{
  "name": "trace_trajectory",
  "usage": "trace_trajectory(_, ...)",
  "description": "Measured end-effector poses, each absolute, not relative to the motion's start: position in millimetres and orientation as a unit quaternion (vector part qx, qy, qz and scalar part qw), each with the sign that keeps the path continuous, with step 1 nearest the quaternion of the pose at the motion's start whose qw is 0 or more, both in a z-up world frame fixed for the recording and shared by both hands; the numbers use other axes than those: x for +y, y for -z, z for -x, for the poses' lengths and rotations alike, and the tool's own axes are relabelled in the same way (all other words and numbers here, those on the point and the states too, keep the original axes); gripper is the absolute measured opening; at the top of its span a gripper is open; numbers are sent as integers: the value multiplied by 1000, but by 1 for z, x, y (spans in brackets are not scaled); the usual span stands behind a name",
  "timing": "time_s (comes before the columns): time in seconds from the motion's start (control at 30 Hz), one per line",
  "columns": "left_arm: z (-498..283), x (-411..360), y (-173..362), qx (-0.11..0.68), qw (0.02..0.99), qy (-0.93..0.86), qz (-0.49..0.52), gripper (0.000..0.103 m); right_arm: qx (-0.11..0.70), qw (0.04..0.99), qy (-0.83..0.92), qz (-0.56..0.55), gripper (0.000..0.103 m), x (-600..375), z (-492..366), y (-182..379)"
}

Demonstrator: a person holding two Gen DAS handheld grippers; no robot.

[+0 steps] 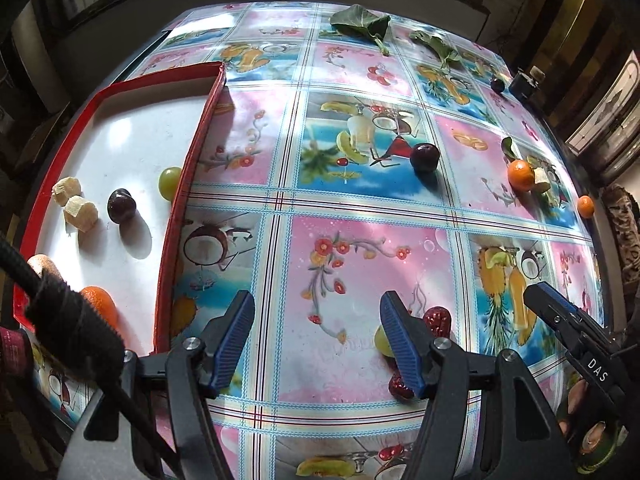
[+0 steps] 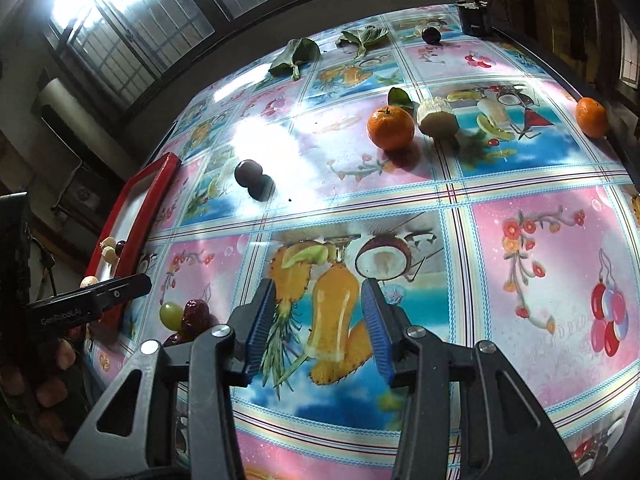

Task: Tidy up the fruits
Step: 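Grasp a pale chunk with the right tool while the left tool grasps a dark plum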

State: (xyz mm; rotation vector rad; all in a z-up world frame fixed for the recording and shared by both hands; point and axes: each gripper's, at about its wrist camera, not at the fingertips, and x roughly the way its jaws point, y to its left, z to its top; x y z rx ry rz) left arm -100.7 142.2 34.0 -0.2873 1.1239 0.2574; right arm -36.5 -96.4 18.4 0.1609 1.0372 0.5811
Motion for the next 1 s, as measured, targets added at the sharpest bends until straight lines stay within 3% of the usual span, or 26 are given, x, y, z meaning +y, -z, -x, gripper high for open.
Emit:
trace_trajectory(0.33, 82, 127, -31, 535, 829, -112, 114, 65, 471, 847, -230, -93, 49, -123, 4, -22)
trace_trajectory(0.63, 16, 116, -34, 511, 849, -85, 103, 65, 451, 876, -154, -71, 48, -129, -77, -19)
trace_trajectory(0.93, -31, 108, -19, 519, 845, -84, 93, 65, 441, 881, -160, -68, 48, -117, -96, -17)
trace_trajectory(1.0, -36, 108, -14, 522, 844, -84, 93, 60, 441, 879, -166, -75, 48, -117, -98, -17)
